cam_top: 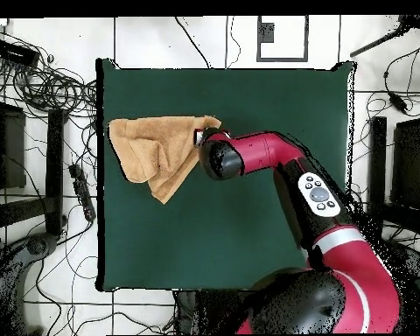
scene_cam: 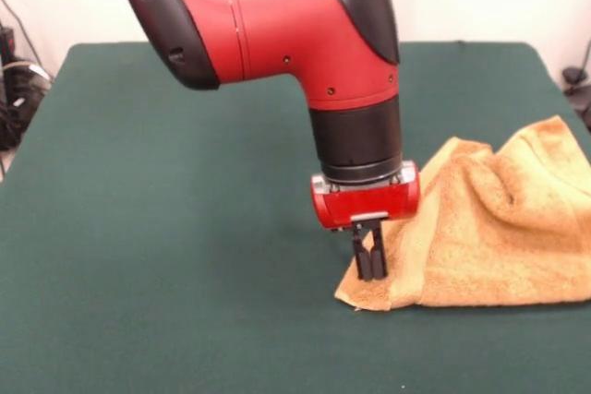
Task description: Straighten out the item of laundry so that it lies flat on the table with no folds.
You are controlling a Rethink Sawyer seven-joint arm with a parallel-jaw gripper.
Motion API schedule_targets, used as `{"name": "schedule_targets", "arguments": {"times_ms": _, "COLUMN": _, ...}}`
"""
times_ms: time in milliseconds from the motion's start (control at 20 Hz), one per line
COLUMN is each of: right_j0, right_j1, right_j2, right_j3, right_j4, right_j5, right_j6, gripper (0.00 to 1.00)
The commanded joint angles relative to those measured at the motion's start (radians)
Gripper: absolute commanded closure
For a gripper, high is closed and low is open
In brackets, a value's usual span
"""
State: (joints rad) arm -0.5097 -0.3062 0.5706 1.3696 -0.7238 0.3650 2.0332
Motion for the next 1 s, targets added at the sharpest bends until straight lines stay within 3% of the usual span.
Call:
{"name": "schedule_targets", "arguments": {"times_ms": 50, "right_j0": -0.063, "right_j1": 0.216, "right_j2": 0.200, "right_j3": 0.022, "right_j4": -0.069, "right_j5": 0.056, "right_j6": -0.434, "gripper": 1.00}}
{"name": "schedule_targets", "arguments": {"times_ms": 350, "right_j0": -0.110, "right_j1": 0.319, "right_j2": 0.254, "right_j3": -0.022, "right_j4": -0.120, "right_j5": 0.061, "right_j6": -0.543, "gripper": 1.00}}
{"name": "schedule_targets", "arguments": {"times_ms": 800, "right_j0": 0.067, "right_j1": 0.336, "right_j2": 0.054, "right_j3": -0.267, "right_j4": -0.072, "right_j5": 0.409, "right_j6": -0.551, "gripper": 1.00}}
{"name": "schedule_targets", "arguments": {"times_ms": 1000, "right_j0": 0.124, "right_j1": 0.282, "right_j2": -0.027, "right_j3": -0.269, "right_j4": -0.103, "right_j5": 0.486, "right_j6": -0.473, "gripper": 1.00}}
